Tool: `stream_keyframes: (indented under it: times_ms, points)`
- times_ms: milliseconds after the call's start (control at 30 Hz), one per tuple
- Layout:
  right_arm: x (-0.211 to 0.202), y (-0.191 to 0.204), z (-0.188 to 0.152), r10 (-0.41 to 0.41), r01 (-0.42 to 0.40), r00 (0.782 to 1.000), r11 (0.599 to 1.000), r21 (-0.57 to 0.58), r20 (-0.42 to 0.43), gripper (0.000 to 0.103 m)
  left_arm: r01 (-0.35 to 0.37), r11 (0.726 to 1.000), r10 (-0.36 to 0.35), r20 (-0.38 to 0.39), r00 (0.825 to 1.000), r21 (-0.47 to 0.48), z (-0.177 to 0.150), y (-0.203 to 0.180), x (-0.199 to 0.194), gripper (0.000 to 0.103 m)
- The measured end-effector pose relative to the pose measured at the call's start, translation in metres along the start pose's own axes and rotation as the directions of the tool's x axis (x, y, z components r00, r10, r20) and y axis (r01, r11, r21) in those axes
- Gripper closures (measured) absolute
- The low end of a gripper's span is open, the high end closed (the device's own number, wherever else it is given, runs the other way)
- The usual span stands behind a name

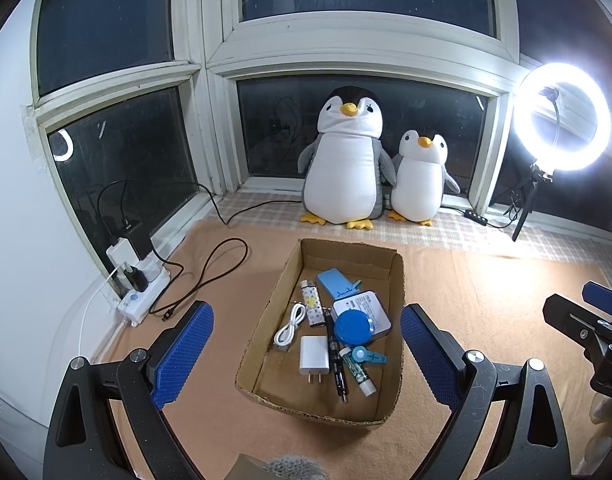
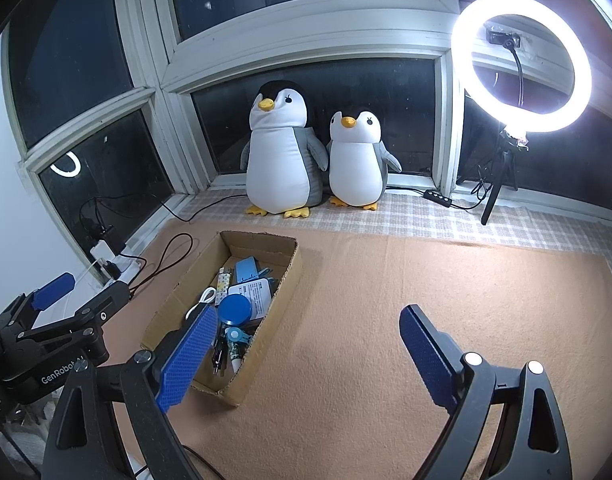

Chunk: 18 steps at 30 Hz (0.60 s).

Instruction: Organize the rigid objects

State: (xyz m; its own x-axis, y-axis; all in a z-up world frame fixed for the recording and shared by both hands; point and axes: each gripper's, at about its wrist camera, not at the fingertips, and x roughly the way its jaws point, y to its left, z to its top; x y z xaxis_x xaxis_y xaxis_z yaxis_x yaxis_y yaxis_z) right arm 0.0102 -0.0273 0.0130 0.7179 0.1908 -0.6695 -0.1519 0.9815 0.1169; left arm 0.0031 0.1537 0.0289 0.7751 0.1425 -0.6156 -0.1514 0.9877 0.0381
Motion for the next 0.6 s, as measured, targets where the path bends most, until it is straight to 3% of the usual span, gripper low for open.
stream_keyframes:
  times_ms: [600]
  points:
    - [0.0027, 0.0006, -0.0031, -0.003, 0.003, 1.0, 1.0, 0.007, -0.008, 0.013, 0.003, 1.0, -0.003, -0.008, 1.0, 0.002, -0.0016, -0.0018, 0.0021, 0.006]
